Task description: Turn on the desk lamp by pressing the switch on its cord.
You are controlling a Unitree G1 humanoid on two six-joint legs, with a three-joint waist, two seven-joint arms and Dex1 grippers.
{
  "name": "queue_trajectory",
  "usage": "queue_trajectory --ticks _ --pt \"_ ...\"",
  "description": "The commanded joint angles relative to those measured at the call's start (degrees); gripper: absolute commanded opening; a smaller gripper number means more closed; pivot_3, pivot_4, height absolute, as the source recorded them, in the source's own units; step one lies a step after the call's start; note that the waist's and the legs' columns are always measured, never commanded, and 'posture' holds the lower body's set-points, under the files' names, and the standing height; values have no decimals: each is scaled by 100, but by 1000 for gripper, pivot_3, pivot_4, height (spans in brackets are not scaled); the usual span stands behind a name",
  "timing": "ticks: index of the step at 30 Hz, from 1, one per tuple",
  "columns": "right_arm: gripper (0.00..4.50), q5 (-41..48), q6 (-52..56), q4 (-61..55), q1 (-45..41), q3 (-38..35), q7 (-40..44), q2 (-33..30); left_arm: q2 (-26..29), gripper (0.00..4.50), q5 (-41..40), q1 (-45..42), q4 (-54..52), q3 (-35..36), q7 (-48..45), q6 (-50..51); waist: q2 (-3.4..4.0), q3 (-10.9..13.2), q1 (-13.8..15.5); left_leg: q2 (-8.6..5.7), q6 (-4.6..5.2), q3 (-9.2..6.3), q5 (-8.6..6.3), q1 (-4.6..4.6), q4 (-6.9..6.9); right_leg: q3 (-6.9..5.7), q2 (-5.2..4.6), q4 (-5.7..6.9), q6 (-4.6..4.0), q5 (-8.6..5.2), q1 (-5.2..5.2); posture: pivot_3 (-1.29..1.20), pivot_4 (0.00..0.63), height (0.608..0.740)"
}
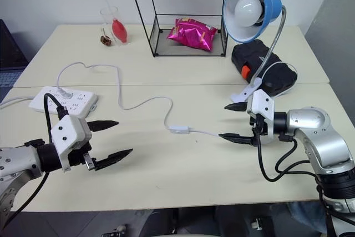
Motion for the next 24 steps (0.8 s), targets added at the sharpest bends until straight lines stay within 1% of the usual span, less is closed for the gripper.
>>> queue_trajectory --ticks 1,9,11,12,15,21,24 --pt "4448 126 21 -160 -48 -55 -51 50 5 4500 -188 -128 -227 226 25 62 0 0 0 0 0 0 0 0 0 0 0 0 0 0 0 0 150 740" --pt "4448 82 2 -115 -72 38 -20 66 12 4500 -142 -122 -401 216 162 210 0 0 0 1 0 1 0 0 0 1 0 0 0 0 -1 0 150 740" --pt "4448 46 -27 -72 -137 104 21 65 14 4500 -29 -62 -435 232 173 111 0 0 0 0 0 1 0 0 0 1 0 0 0 0 -1 0 150 740" --pt "4448 18 -43 -35 -190 153 42 83 26 4500 -140 -19 -439 303 64 137 0 0 0 1 0 1 0 0 0 1 0 0 0 0 -1 0 150 740" --pt "4448 -59 -87 102 -363 340 98 192 28 4500 -299 104 -503 482 -157 90 0 0 -15 2 0 4 0 1 0 2 0 0 0 0 -2 0 150 740" --pt "4448 -357 -317 548 -721 766 144 506 109 4500 71 321 -588 516 -242 -164 0 1 -11 1 0 1 0 1 0 0 0 1 0 0 -3 0 150 740" --pt "4448 -646 -459 953 -987 1037 77 743 69 4500 1 444 -687 600 -306 -166 0 0 -12 1 0 3 0 0 0 2 0 1 0 0 -4 0 150 740"
